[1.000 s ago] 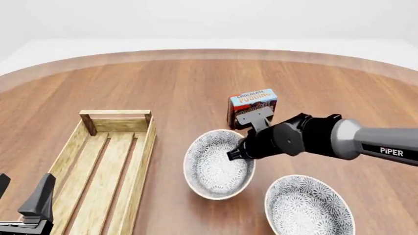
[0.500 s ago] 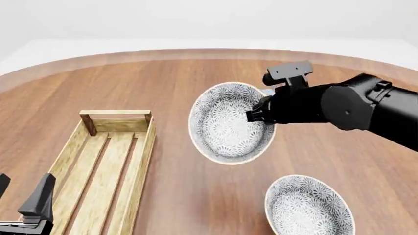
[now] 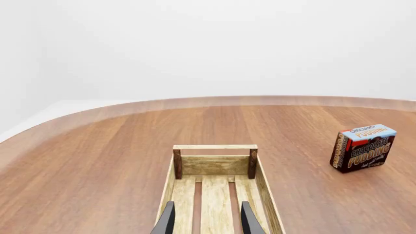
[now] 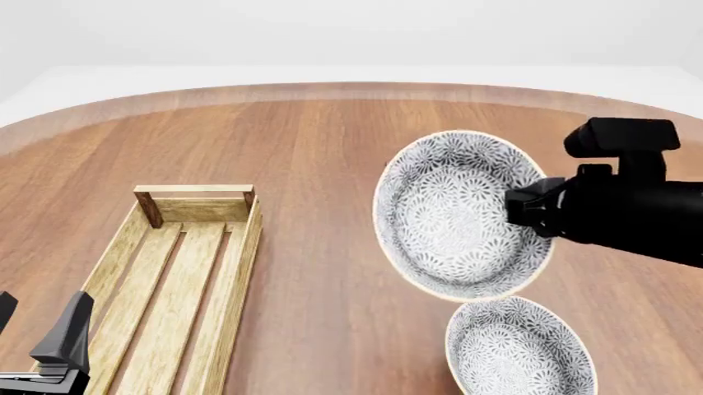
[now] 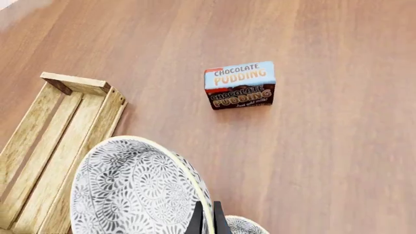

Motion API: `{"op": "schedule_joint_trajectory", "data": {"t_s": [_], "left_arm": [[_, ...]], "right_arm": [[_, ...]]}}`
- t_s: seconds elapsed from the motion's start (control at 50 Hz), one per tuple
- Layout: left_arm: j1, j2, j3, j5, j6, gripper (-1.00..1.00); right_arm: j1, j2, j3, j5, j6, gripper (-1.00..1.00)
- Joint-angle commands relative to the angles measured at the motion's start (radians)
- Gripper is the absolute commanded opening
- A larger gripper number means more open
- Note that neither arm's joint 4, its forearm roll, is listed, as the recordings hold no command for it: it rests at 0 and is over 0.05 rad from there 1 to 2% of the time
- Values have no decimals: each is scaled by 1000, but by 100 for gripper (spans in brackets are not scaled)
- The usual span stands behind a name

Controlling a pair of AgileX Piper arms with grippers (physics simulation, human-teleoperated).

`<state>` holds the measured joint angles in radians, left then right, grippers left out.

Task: Stack the left bowl on the right bowl and place them in the tray.

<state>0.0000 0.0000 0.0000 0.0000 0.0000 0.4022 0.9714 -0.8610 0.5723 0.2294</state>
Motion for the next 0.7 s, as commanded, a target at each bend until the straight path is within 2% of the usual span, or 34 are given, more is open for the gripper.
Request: {"op": "schedule_joint_trajectory", "data": {"t_s": [0.02,0.24,0.7], "left_arm": [[0,0,0,0,0,100],[0,0,0,0,0,100],[0,0,0,0,0,100]], "right_arm": [[-59,-195,77,87,48,-100],[-102,-303,142,137,73,-100],[-124,-557,377,147,203,-100]]}}
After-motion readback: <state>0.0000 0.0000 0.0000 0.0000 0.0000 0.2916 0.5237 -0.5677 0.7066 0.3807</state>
